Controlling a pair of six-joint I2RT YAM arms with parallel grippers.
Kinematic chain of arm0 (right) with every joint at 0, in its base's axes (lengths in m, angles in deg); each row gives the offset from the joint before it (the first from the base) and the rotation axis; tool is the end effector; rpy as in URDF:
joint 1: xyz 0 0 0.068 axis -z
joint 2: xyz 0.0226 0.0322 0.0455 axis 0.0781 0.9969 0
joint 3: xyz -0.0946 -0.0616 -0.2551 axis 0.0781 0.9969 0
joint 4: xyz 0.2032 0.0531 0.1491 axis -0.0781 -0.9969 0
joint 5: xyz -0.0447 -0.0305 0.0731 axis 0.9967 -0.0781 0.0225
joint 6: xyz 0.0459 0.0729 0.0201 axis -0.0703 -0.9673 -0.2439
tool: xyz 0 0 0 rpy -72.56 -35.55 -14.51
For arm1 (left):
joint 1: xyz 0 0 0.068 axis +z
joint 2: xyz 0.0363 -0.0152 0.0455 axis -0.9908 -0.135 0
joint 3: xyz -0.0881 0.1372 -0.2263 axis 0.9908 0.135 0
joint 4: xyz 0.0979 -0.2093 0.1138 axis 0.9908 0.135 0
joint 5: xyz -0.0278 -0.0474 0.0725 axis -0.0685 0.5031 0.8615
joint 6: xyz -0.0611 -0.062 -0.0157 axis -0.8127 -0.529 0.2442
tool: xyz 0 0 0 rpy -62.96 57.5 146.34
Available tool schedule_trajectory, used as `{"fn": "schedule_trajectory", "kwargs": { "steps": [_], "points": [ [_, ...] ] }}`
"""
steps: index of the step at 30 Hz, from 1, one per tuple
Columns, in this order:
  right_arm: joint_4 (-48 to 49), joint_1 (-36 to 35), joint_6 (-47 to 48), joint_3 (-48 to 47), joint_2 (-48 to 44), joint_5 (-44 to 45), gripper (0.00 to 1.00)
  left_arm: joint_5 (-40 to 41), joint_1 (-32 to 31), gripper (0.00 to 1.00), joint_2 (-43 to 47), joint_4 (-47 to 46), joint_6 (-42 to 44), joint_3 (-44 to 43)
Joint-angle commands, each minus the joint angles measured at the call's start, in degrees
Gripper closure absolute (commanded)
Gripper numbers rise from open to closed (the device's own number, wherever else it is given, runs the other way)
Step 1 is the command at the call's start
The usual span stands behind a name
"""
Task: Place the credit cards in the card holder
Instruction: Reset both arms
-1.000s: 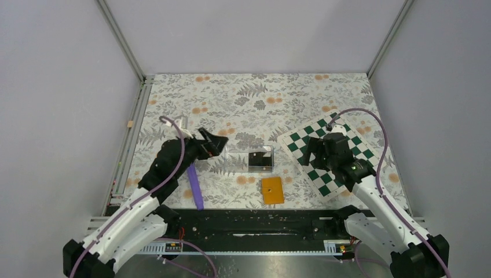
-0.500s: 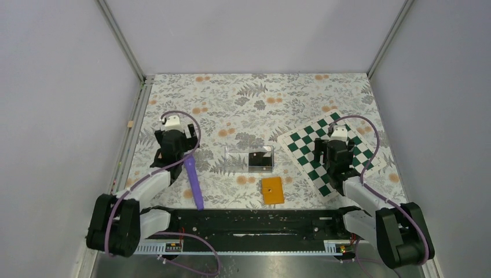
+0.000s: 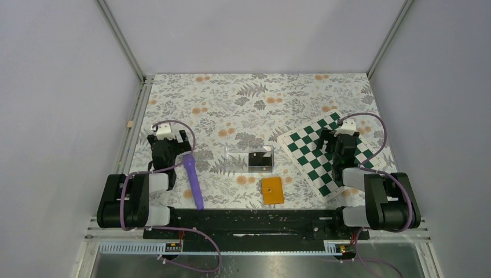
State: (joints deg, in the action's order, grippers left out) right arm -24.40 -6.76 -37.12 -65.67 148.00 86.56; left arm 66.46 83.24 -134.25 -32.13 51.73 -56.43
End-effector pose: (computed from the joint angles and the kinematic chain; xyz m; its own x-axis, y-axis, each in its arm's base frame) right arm 0.2812 -0.0034 0.1602 -0.2620 0.0173 -0.9649 0.1468 0.9889 -0.0222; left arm 0.2657 0.0118 0.1458 -0.2513 -0.0942 -0.9633 -0.1280 0.9897 -0.0633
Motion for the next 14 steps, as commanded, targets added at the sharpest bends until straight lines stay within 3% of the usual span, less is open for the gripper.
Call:
{"fn": "schedule_trajectory", "kwargs": {
  "steps": [1,6,14],
  "points": [
    [9.95,0.81,-0.65,1.27,0.09,-2.53,0.01,-4.69,0.12,0.01,0.42,-12.26,0.08,-0.28],
    [11.66,0.84,-1.10,1.86,0.40,-2.16,0.00,-9.24,-0.43,0.01,0.21,-8.92,2.78,-2.06],
    [11.78,0.87,-1.23,1.92,0.41,-2.11,0.01,-7.16,-1.38,0.01,0.27,-9.10,3.33,-1.95]
  ]
}}
